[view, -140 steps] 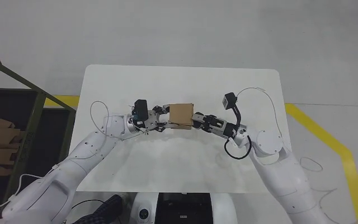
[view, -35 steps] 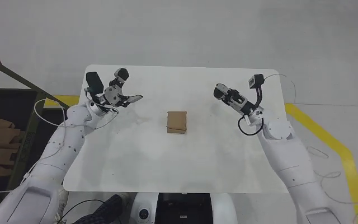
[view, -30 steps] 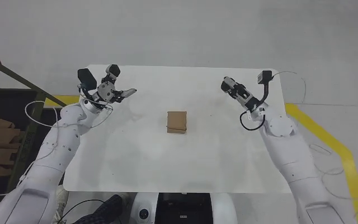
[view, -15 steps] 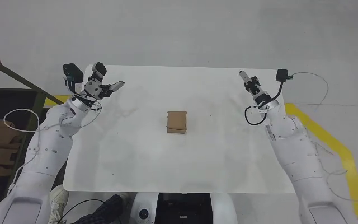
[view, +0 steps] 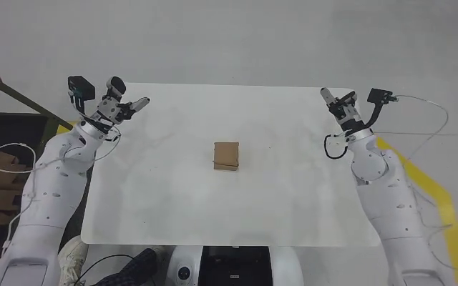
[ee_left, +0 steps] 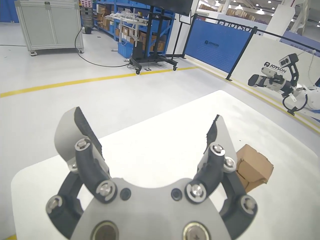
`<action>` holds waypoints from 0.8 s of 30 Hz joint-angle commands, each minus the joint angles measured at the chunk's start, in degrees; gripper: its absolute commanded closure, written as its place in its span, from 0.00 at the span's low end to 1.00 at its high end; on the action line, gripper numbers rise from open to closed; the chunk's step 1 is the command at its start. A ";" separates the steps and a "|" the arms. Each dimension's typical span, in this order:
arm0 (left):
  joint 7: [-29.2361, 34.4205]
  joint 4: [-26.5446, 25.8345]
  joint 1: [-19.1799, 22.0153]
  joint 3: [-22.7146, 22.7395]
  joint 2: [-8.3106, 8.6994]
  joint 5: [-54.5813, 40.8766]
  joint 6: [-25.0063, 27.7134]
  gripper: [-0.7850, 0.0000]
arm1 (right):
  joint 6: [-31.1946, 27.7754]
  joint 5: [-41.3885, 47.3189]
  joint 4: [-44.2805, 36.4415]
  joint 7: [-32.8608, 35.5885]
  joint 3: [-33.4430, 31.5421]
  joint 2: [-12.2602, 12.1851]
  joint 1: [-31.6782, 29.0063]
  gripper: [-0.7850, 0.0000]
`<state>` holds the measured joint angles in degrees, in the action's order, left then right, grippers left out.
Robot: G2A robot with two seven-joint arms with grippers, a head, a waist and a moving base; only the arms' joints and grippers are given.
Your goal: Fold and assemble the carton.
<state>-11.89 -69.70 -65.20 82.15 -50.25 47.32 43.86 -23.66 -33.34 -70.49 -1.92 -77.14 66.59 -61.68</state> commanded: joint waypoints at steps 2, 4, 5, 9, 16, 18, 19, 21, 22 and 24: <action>0.24 -0.41 -0.14 1.02 0.04 -0.94 0.37 0.00 | 0.21 -0.81 -0.54 -0.18 -0.39 -0.04 -0.39 0.00; -0.53 -0.89 -0.26 1.57 0.01 -0.72 0.32 0.00 | -0.03 -1.62 -0.85 -0.20 -0.58 -0.08 -0.52 0.00; -1.09 -1.14 -0.33 1.76 -0.02 -0.64 0.38 0.00 | -0.11 -1.81 -0.88 -0.25 -0.64 -0.08 -0.61 0.00; -1.50 -1.19 -0.18 2.03 -0.19 -0.41 0.40 0.00 | -0.57 -1.20 -1.16 0.54 -0.70 0.01 -0.70 0.00; -1.17 -1.18 0.48 1.90 -0.33 -0.32 0.79 0.00 | -0.56 -1.24 -1.43 0.59 -0.63 0.06 -0.91 0.00; -1.18 -1.18 0.46 1.90 -0.33 -0.31 0.79 0.00 | -0.56 -1.24 -1.42 0.59 -0.63 0.06 -0.90 0.00; -1.18 -1.18 0.46 1.90 -0.33 -0.31 0.79 0.00 | -0.56 -1.24 -1.42 0.58 -0.63 0.06 -0.90 0.00; -1.19 -1.18 0.46 1.90 -0.33 -0.31 0.78 0.00 | -0.56 -1.24 -1.42 0.58 -0.63 0.05 -0.90 0.00; -1.19 -1.18 0.45 1.90 -0.33 -0.31 0.78 0.00 | -0.56 -1.24 -1.42 0.58 -0.63 0.05 -0.90 0.00; -1.19 -1.18 0.45 1.90 -0.33 -0.31 0.78 0.00 | -0.56 -1.23 -1.42 0.58 -0.63 0.05 -0.90 0.00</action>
<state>-13.08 -70.88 -64.75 84.05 -50.58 47.01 44.64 -24.21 -34.57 -71.90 -1.34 -77.77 66.64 -62.58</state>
